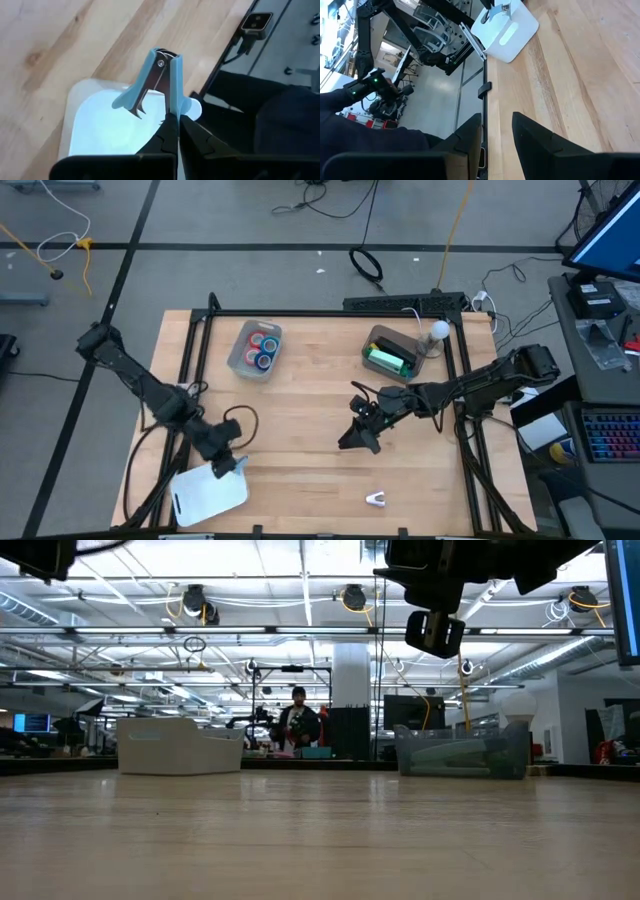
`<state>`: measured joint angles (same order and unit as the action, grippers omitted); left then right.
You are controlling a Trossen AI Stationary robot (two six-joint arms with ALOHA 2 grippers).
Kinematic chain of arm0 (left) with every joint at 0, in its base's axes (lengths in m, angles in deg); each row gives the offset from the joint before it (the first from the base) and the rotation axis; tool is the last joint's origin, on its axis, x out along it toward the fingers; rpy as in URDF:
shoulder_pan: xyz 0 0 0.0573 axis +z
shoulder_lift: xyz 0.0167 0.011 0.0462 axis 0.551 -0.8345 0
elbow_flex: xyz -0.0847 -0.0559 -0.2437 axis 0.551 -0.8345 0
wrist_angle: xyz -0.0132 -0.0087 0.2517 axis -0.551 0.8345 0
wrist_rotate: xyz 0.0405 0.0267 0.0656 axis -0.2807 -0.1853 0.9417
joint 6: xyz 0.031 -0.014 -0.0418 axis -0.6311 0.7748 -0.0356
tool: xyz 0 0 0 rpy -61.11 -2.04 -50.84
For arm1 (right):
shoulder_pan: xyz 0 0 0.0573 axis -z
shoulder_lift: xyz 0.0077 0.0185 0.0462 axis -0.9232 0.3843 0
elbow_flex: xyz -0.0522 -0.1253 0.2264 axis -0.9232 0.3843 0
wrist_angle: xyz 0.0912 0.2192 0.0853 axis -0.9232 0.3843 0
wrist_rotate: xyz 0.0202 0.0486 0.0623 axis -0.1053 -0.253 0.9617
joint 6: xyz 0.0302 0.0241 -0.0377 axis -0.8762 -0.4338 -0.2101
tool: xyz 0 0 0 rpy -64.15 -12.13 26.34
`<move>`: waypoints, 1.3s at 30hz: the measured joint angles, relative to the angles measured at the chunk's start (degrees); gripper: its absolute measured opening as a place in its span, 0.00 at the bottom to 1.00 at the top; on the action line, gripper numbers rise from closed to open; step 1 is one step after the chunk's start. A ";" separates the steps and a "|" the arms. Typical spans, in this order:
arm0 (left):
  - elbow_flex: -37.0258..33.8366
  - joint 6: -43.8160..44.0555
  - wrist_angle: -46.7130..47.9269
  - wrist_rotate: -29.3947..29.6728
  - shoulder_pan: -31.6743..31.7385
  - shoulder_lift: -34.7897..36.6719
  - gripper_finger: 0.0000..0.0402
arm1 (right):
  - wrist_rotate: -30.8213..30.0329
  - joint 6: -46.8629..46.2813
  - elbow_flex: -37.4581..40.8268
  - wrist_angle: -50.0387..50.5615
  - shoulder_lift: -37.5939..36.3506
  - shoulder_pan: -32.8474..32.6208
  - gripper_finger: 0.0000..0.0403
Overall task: Pick and place Stapler, Stapler remover, tape
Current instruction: Put the blue staple remover into the white bin
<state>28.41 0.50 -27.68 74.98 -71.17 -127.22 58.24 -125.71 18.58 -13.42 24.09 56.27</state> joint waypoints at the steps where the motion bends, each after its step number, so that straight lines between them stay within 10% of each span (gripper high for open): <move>1: 0.00 1.37 0.40 0.81 -1.46 -0.10 0.00 | 0.00 0.01 0.00 -0.12 0.00 0.02 0.25; 19: 7.73 1.77 12.68 16.05 -7.72 4.08 0.00 | -0.41 -0.56 0.00 -0.41 0.00 1.37 0.25; 29: 9.31 5.91 14.27 2.77 -11.72 -6.44 0.00 | -2.42 -0.03 0.00 -0.41 0.00 1.33 0.25; 39: 9.29 9.40 18.00 4.72 -13.83 -16.06 0.00 | -3.68 1.53 0.00 -0.49 0.00 1.81 0.25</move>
<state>37.70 9.90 -9.69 79.70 -84.99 -143.28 54.55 -124.18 18.58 -13.91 24.09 58.08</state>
